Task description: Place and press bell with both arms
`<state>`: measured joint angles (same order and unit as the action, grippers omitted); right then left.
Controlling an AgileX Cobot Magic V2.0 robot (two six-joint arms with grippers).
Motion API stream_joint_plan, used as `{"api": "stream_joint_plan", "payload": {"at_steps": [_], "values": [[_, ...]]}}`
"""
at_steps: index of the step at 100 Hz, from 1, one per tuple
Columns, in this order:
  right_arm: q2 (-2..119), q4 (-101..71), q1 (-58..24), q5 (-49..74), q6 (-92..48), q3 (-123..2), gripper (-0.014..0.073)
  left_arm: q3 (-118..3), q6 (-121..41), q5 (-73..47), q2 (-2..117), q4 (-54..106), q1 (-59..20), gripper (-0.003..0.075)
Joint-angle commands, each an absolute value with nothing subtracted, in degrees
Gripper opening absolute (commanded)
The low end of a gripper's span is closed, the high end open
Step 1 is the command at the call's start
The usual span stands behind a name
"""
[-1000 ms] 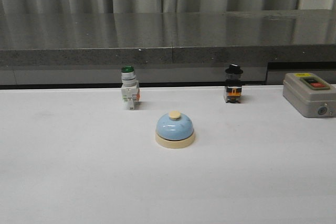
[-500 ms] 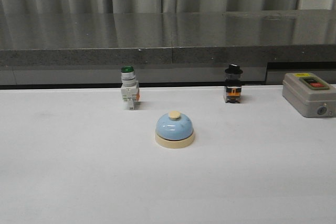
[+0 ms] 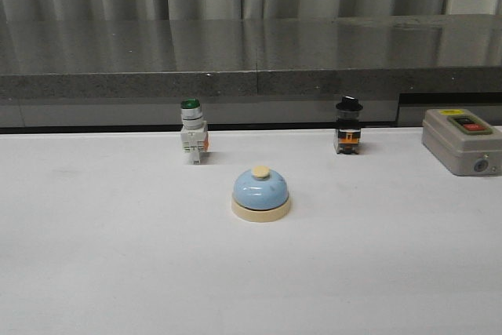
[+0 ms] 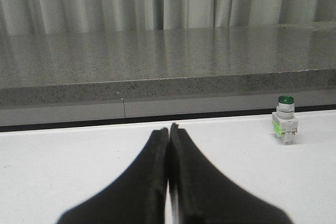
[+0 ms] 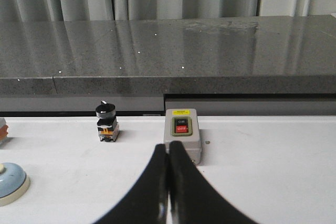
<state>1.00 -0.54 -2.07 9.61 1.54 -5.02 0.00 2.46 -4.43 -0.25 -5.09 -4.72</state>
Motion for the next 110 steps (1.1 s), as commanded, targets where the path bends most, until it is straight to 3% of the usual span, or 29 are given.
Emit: {"api": "stream_joint_plan", "payload": {"at_steps": [1, 21, 110], "values": [[-1.01, 0.0, -1.74, 3.99, 1.41, -4.05, -0.006, 2.4, 2.93, 0.78, -1.92, -5.02, -4.73, -0.0019], [-1.67, 0.0, -1.74, 1.08, 1.41, 0.84, -0.006, 2.4, 2.93, 0.78, -1.92, -5.02, -4.73, -0.0019], [-1.67, 0.0, -1.74, 1.67, 1.41, 0.71, -0.006, 2.4, 2.93, 0.78, -1.92, -5.02, -4.73, -0.002]]}}
